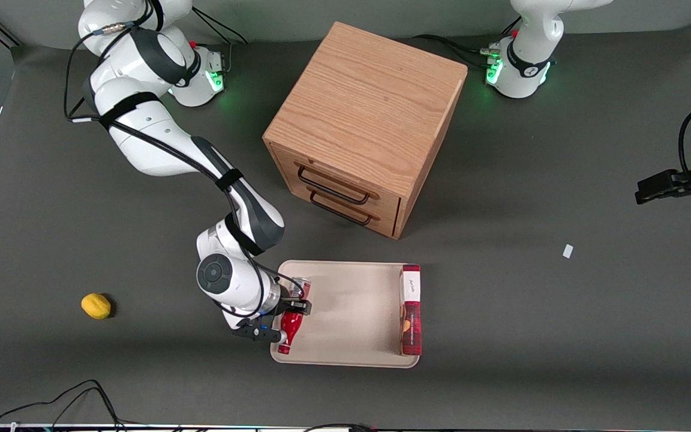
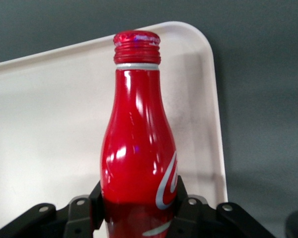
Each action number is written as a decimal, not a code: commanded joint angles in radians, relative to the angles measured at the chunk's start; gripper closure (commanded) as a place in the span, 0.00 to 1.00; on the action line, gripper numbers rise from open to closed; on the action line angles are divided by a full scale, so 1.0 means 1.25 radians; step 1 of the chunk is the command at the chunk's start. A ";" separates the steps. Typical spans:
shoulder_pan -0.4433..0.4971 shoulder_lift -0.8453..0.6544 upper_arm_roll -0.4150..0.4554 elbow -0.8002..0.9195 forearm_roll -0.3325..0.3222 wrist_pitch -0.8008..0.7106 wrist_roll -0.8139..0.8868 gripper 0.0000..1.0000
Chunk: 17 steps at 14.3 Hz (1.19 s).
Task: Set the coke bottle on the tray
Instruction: 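Lower the bottle onto the tray and open the right gripper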
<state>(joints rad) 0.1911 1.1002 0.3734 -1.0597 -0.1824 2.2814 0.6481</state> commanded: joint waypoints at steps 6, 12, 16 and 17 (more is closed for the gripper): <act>0.012 0.016 0.001 0.026 -0.014 0.012 0.026 0.00; 0.013 0.011 -0.013 0.008 -0.014 0.018 0.026 0.00; 0.002 -0.069 -0.013 0.012 -0.014 -0.056 0.014 0.00; -0.002 -0.107 -0.014 0.011 -0.015 -0.098 0.009 0.00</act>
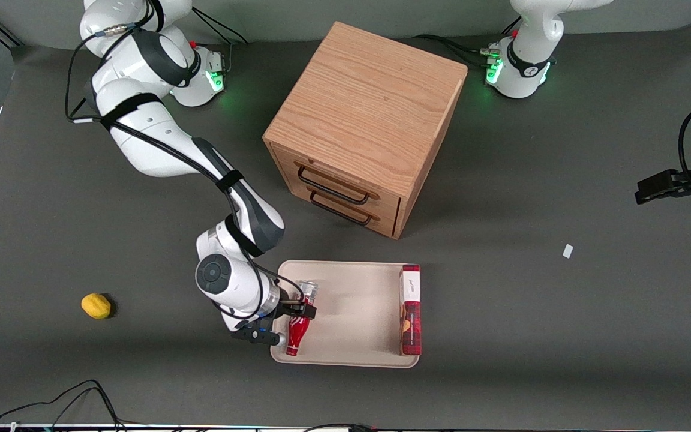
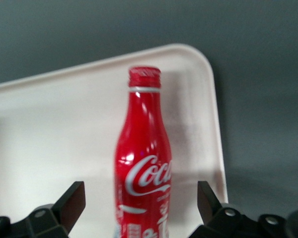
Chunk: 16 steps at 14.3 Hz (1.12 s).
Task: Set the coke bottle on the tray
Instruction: 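Raise the right gripper up and away from the tray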
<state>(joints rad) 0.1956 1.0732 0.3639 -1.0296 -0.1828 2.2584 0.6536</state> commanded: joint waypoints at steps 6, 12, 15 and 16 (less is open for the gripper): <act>-0.072 -0.366 -0.009 -0.029 -0.005 -0.440 0.000 0.00; -0.112 -0.597 -0.094 -0.033 0.036 -0.809 -0.113 0.00; -0.110 -0.745 -0.231 -0.171 0.150 -0.828 -0.208 0.00; -0.107 -0.802 -0.253 -0.244 0.168 -0.809 -0.218 0.00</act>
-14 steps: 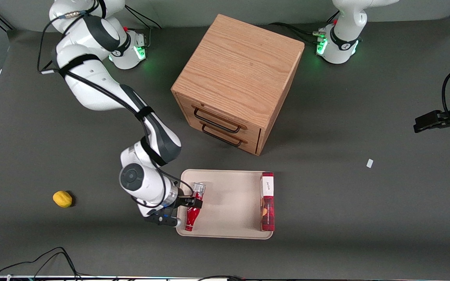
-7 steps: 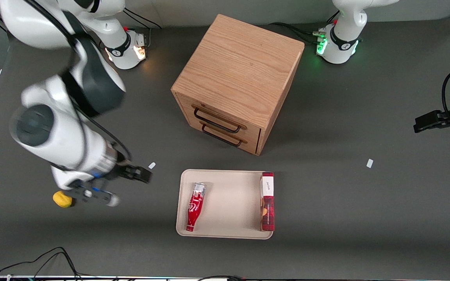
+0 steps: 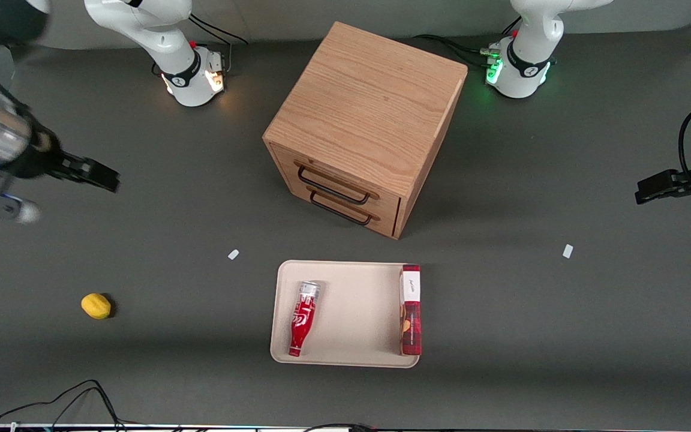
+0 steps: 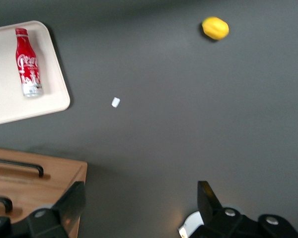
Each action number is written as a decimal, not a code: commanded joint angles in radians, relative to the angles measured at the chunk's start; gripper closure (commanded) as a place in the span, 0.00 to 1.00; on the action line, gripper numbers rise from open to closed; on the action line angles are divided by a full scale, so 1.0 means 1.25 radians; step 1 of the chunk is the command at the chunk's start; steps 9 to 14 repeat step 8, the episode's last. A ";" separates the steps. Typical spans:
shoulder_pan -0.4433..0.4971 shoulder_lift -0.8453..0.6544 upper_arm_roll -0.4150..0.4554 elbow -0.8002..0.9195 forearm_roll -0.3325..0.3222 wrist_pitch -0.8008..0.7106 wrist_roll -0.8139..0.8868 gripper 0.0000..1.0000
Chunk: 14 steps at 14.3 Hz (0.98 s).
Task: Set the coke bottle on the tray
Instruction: 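Raise the right gripper up and away from the tray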
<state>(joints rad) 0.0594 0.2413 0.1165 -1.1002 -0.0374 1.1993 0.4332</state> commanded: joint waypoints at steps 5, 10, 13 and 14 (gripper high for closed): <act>0.008 -0.295 -0.060 -0.410 0.053 0.132 -0.045 0.00; 0.008 -0.256 -0.060 -0.355 0.053 0.127 -0.029 0.00; 0.008 -0.256 -0.060 -0.355 0.053 0.127 -0.029 0.00; 0.008 -0.256 -0.060 -0.355 0.053 0.127 -0.029 0.00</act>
